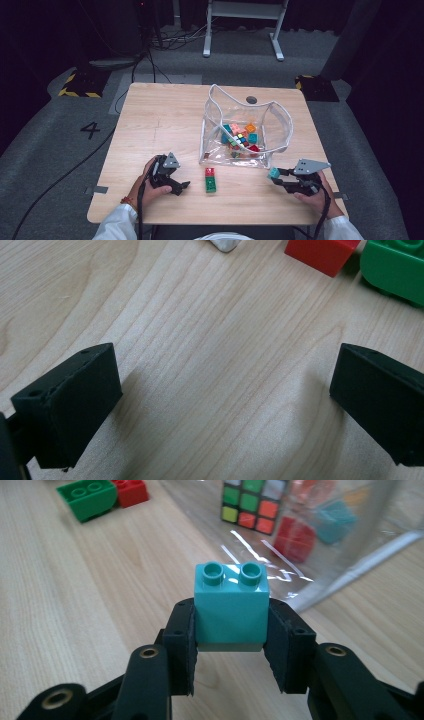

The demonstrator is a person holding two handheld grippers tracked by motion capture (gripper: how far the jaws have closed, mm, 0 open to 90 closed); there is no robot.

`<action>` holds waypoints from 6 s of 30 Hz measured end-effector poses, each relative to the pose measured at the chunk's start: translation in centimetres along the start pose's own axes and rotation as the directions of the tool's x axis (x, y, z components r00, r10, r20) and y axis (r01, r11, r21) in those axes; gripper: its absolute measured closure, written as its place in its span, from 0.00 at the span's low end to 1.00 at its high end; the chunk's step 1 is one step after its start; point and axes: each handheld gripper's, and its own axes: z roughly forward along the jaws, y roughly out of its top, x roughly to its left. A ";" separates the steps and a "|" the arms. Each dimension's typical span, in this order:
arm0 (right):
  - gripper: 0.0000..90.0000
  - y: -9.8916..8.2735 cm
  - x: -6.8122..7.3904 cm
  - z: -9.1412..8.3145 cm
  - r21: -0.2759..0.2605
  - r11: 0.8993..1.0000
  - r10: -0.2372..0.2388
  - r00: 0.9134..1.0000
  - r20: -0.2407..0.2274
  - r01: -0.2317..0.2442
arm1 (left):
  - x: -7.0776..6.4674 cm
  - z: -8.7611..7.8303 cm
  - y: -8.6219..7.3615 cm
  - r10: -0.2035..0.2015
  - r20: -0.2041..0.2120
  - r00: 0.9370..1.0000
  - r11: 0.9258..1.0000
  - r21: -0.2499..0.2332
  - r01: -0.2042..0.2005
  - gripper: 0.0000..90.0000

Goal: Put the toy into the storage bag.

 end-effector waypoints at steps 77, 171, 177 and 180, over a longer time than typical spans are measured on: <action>0.66 19.8 -7.1 6.2 0.363 0.888 -0.279 0.958 -0.066 0.283 | 0.0 0.1 0.0 -0.004 0.007 1.000 1.000 -0.001 0.004 0.00; 0.30 1.0 -0.6 -3.1 -0.093 0.996 0.015 0.995 0.102 -0.005 | 0.0 0.0 0.1 0.000 0.002 1.000 1.000 0.004 0.000 0.00; 0.29 -0.3 1.2 -1.1 -0.054 0.999 -0.004 0.999 0.042 0.006 | 0.0 0.1 0.1 -0.005 0.002 1.000 1.000 0.004 0.005 0.00; 0.30 -0.5 1.9 0.0 -0.039 0.999 -0.014 1.000 0.005 0.014 | 0.0 0.1 0.1 -0.006 0.002 1.000 1.000 0.004 0.006 0.00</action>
